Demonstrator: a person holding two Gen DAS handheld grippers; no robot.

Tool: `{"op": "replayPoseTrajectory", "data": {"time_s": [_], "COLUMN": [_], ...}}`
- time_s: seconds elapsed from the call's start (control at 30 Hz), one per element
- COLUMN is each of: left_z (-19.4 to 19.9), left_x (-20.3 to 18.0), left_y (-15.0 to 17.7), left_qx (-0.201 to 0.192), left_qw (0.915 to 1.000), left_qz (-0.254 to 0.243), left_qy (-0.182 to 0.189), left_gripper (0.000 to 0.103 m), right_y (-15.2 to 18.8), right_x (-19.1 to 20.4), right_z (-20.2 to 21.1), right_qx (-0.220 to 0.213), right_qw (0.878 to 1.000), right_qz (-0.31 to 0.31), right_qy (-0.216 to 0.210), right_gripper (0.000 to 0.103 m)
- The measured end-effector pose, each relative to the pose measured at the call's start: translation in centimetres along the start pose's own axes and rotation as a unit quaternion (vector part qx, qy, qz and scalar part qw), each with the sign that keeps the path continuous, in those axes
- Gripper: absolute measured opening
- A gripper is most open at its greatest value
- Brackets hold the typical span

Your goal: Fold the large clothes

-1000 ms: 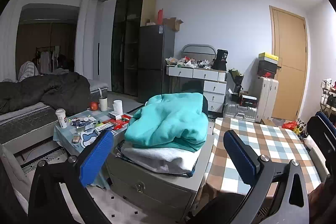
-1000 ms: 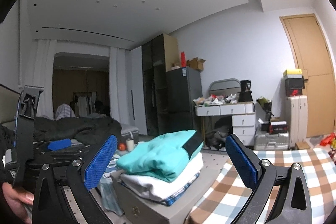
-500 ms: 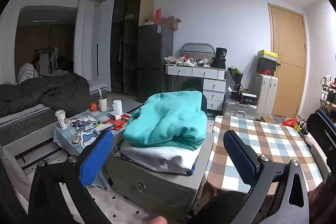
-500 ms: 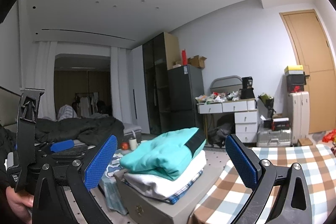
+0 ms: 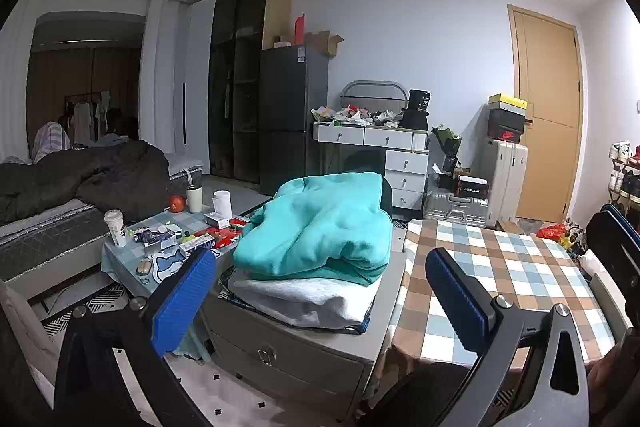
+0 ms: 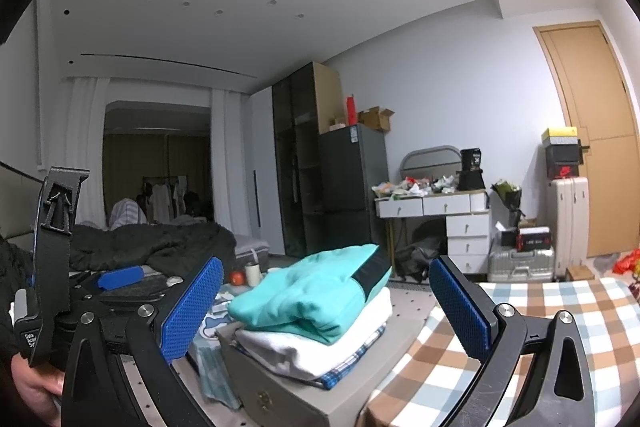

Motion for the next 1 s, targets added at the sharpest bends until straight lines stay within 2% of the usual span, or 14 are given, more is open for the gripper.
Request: {"op": "replayPoseTrajectory", "data": {"time_s": [0.07, 0.5, 0.67, 1.0], "left_z": [0.1, 0.8, 0.9, 1.2], "left_x": [-0.4, -0.5, -1.0, -1.7], "left_y": [0.0, -0.1, 0.3, 0.3], "left_qx": [-0.002, -0.005, 0.007, 0.006], "left_qw": [0.9999, 0.9999, 0.9996, 0.9995], "left_qz": [-0.004, -0.009, -0.006, -0.016], "left_qy": [0.011, 0.007, 0.028, 0.027], "left_gripper": [0.102, 0.102, 0.102, 0.102], "right_y": [0.0, 0.2, 0.2, 0.7], "right_x": [0.0, -0.3, -0.3, -0.9], "right_z": [0.0, 0.5, 0.6, 0.8], "right_qx": [-0.001, -0.003, -0.006, -0.006], "right_qw": [1.000, 1.000, 1.000, 0.999], "right_qz": [-0.001, -0.017, -0.018, -0.037], "right_qy": [0.000, -0.006, -0.006, -0.008], "right_gripper": [0.103, 0.103, 0.103, 0.103]}}
Point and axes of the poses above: each gripper's, at about its wrist camera, not at the fingertips, and z roughly against the way its jaws point, x to its left, y to its underside, the point moved 9 cm from there along -z, roughly the way its jaws point, and after that the axes turned 13 degrees about -y, right-handed, at the moved point
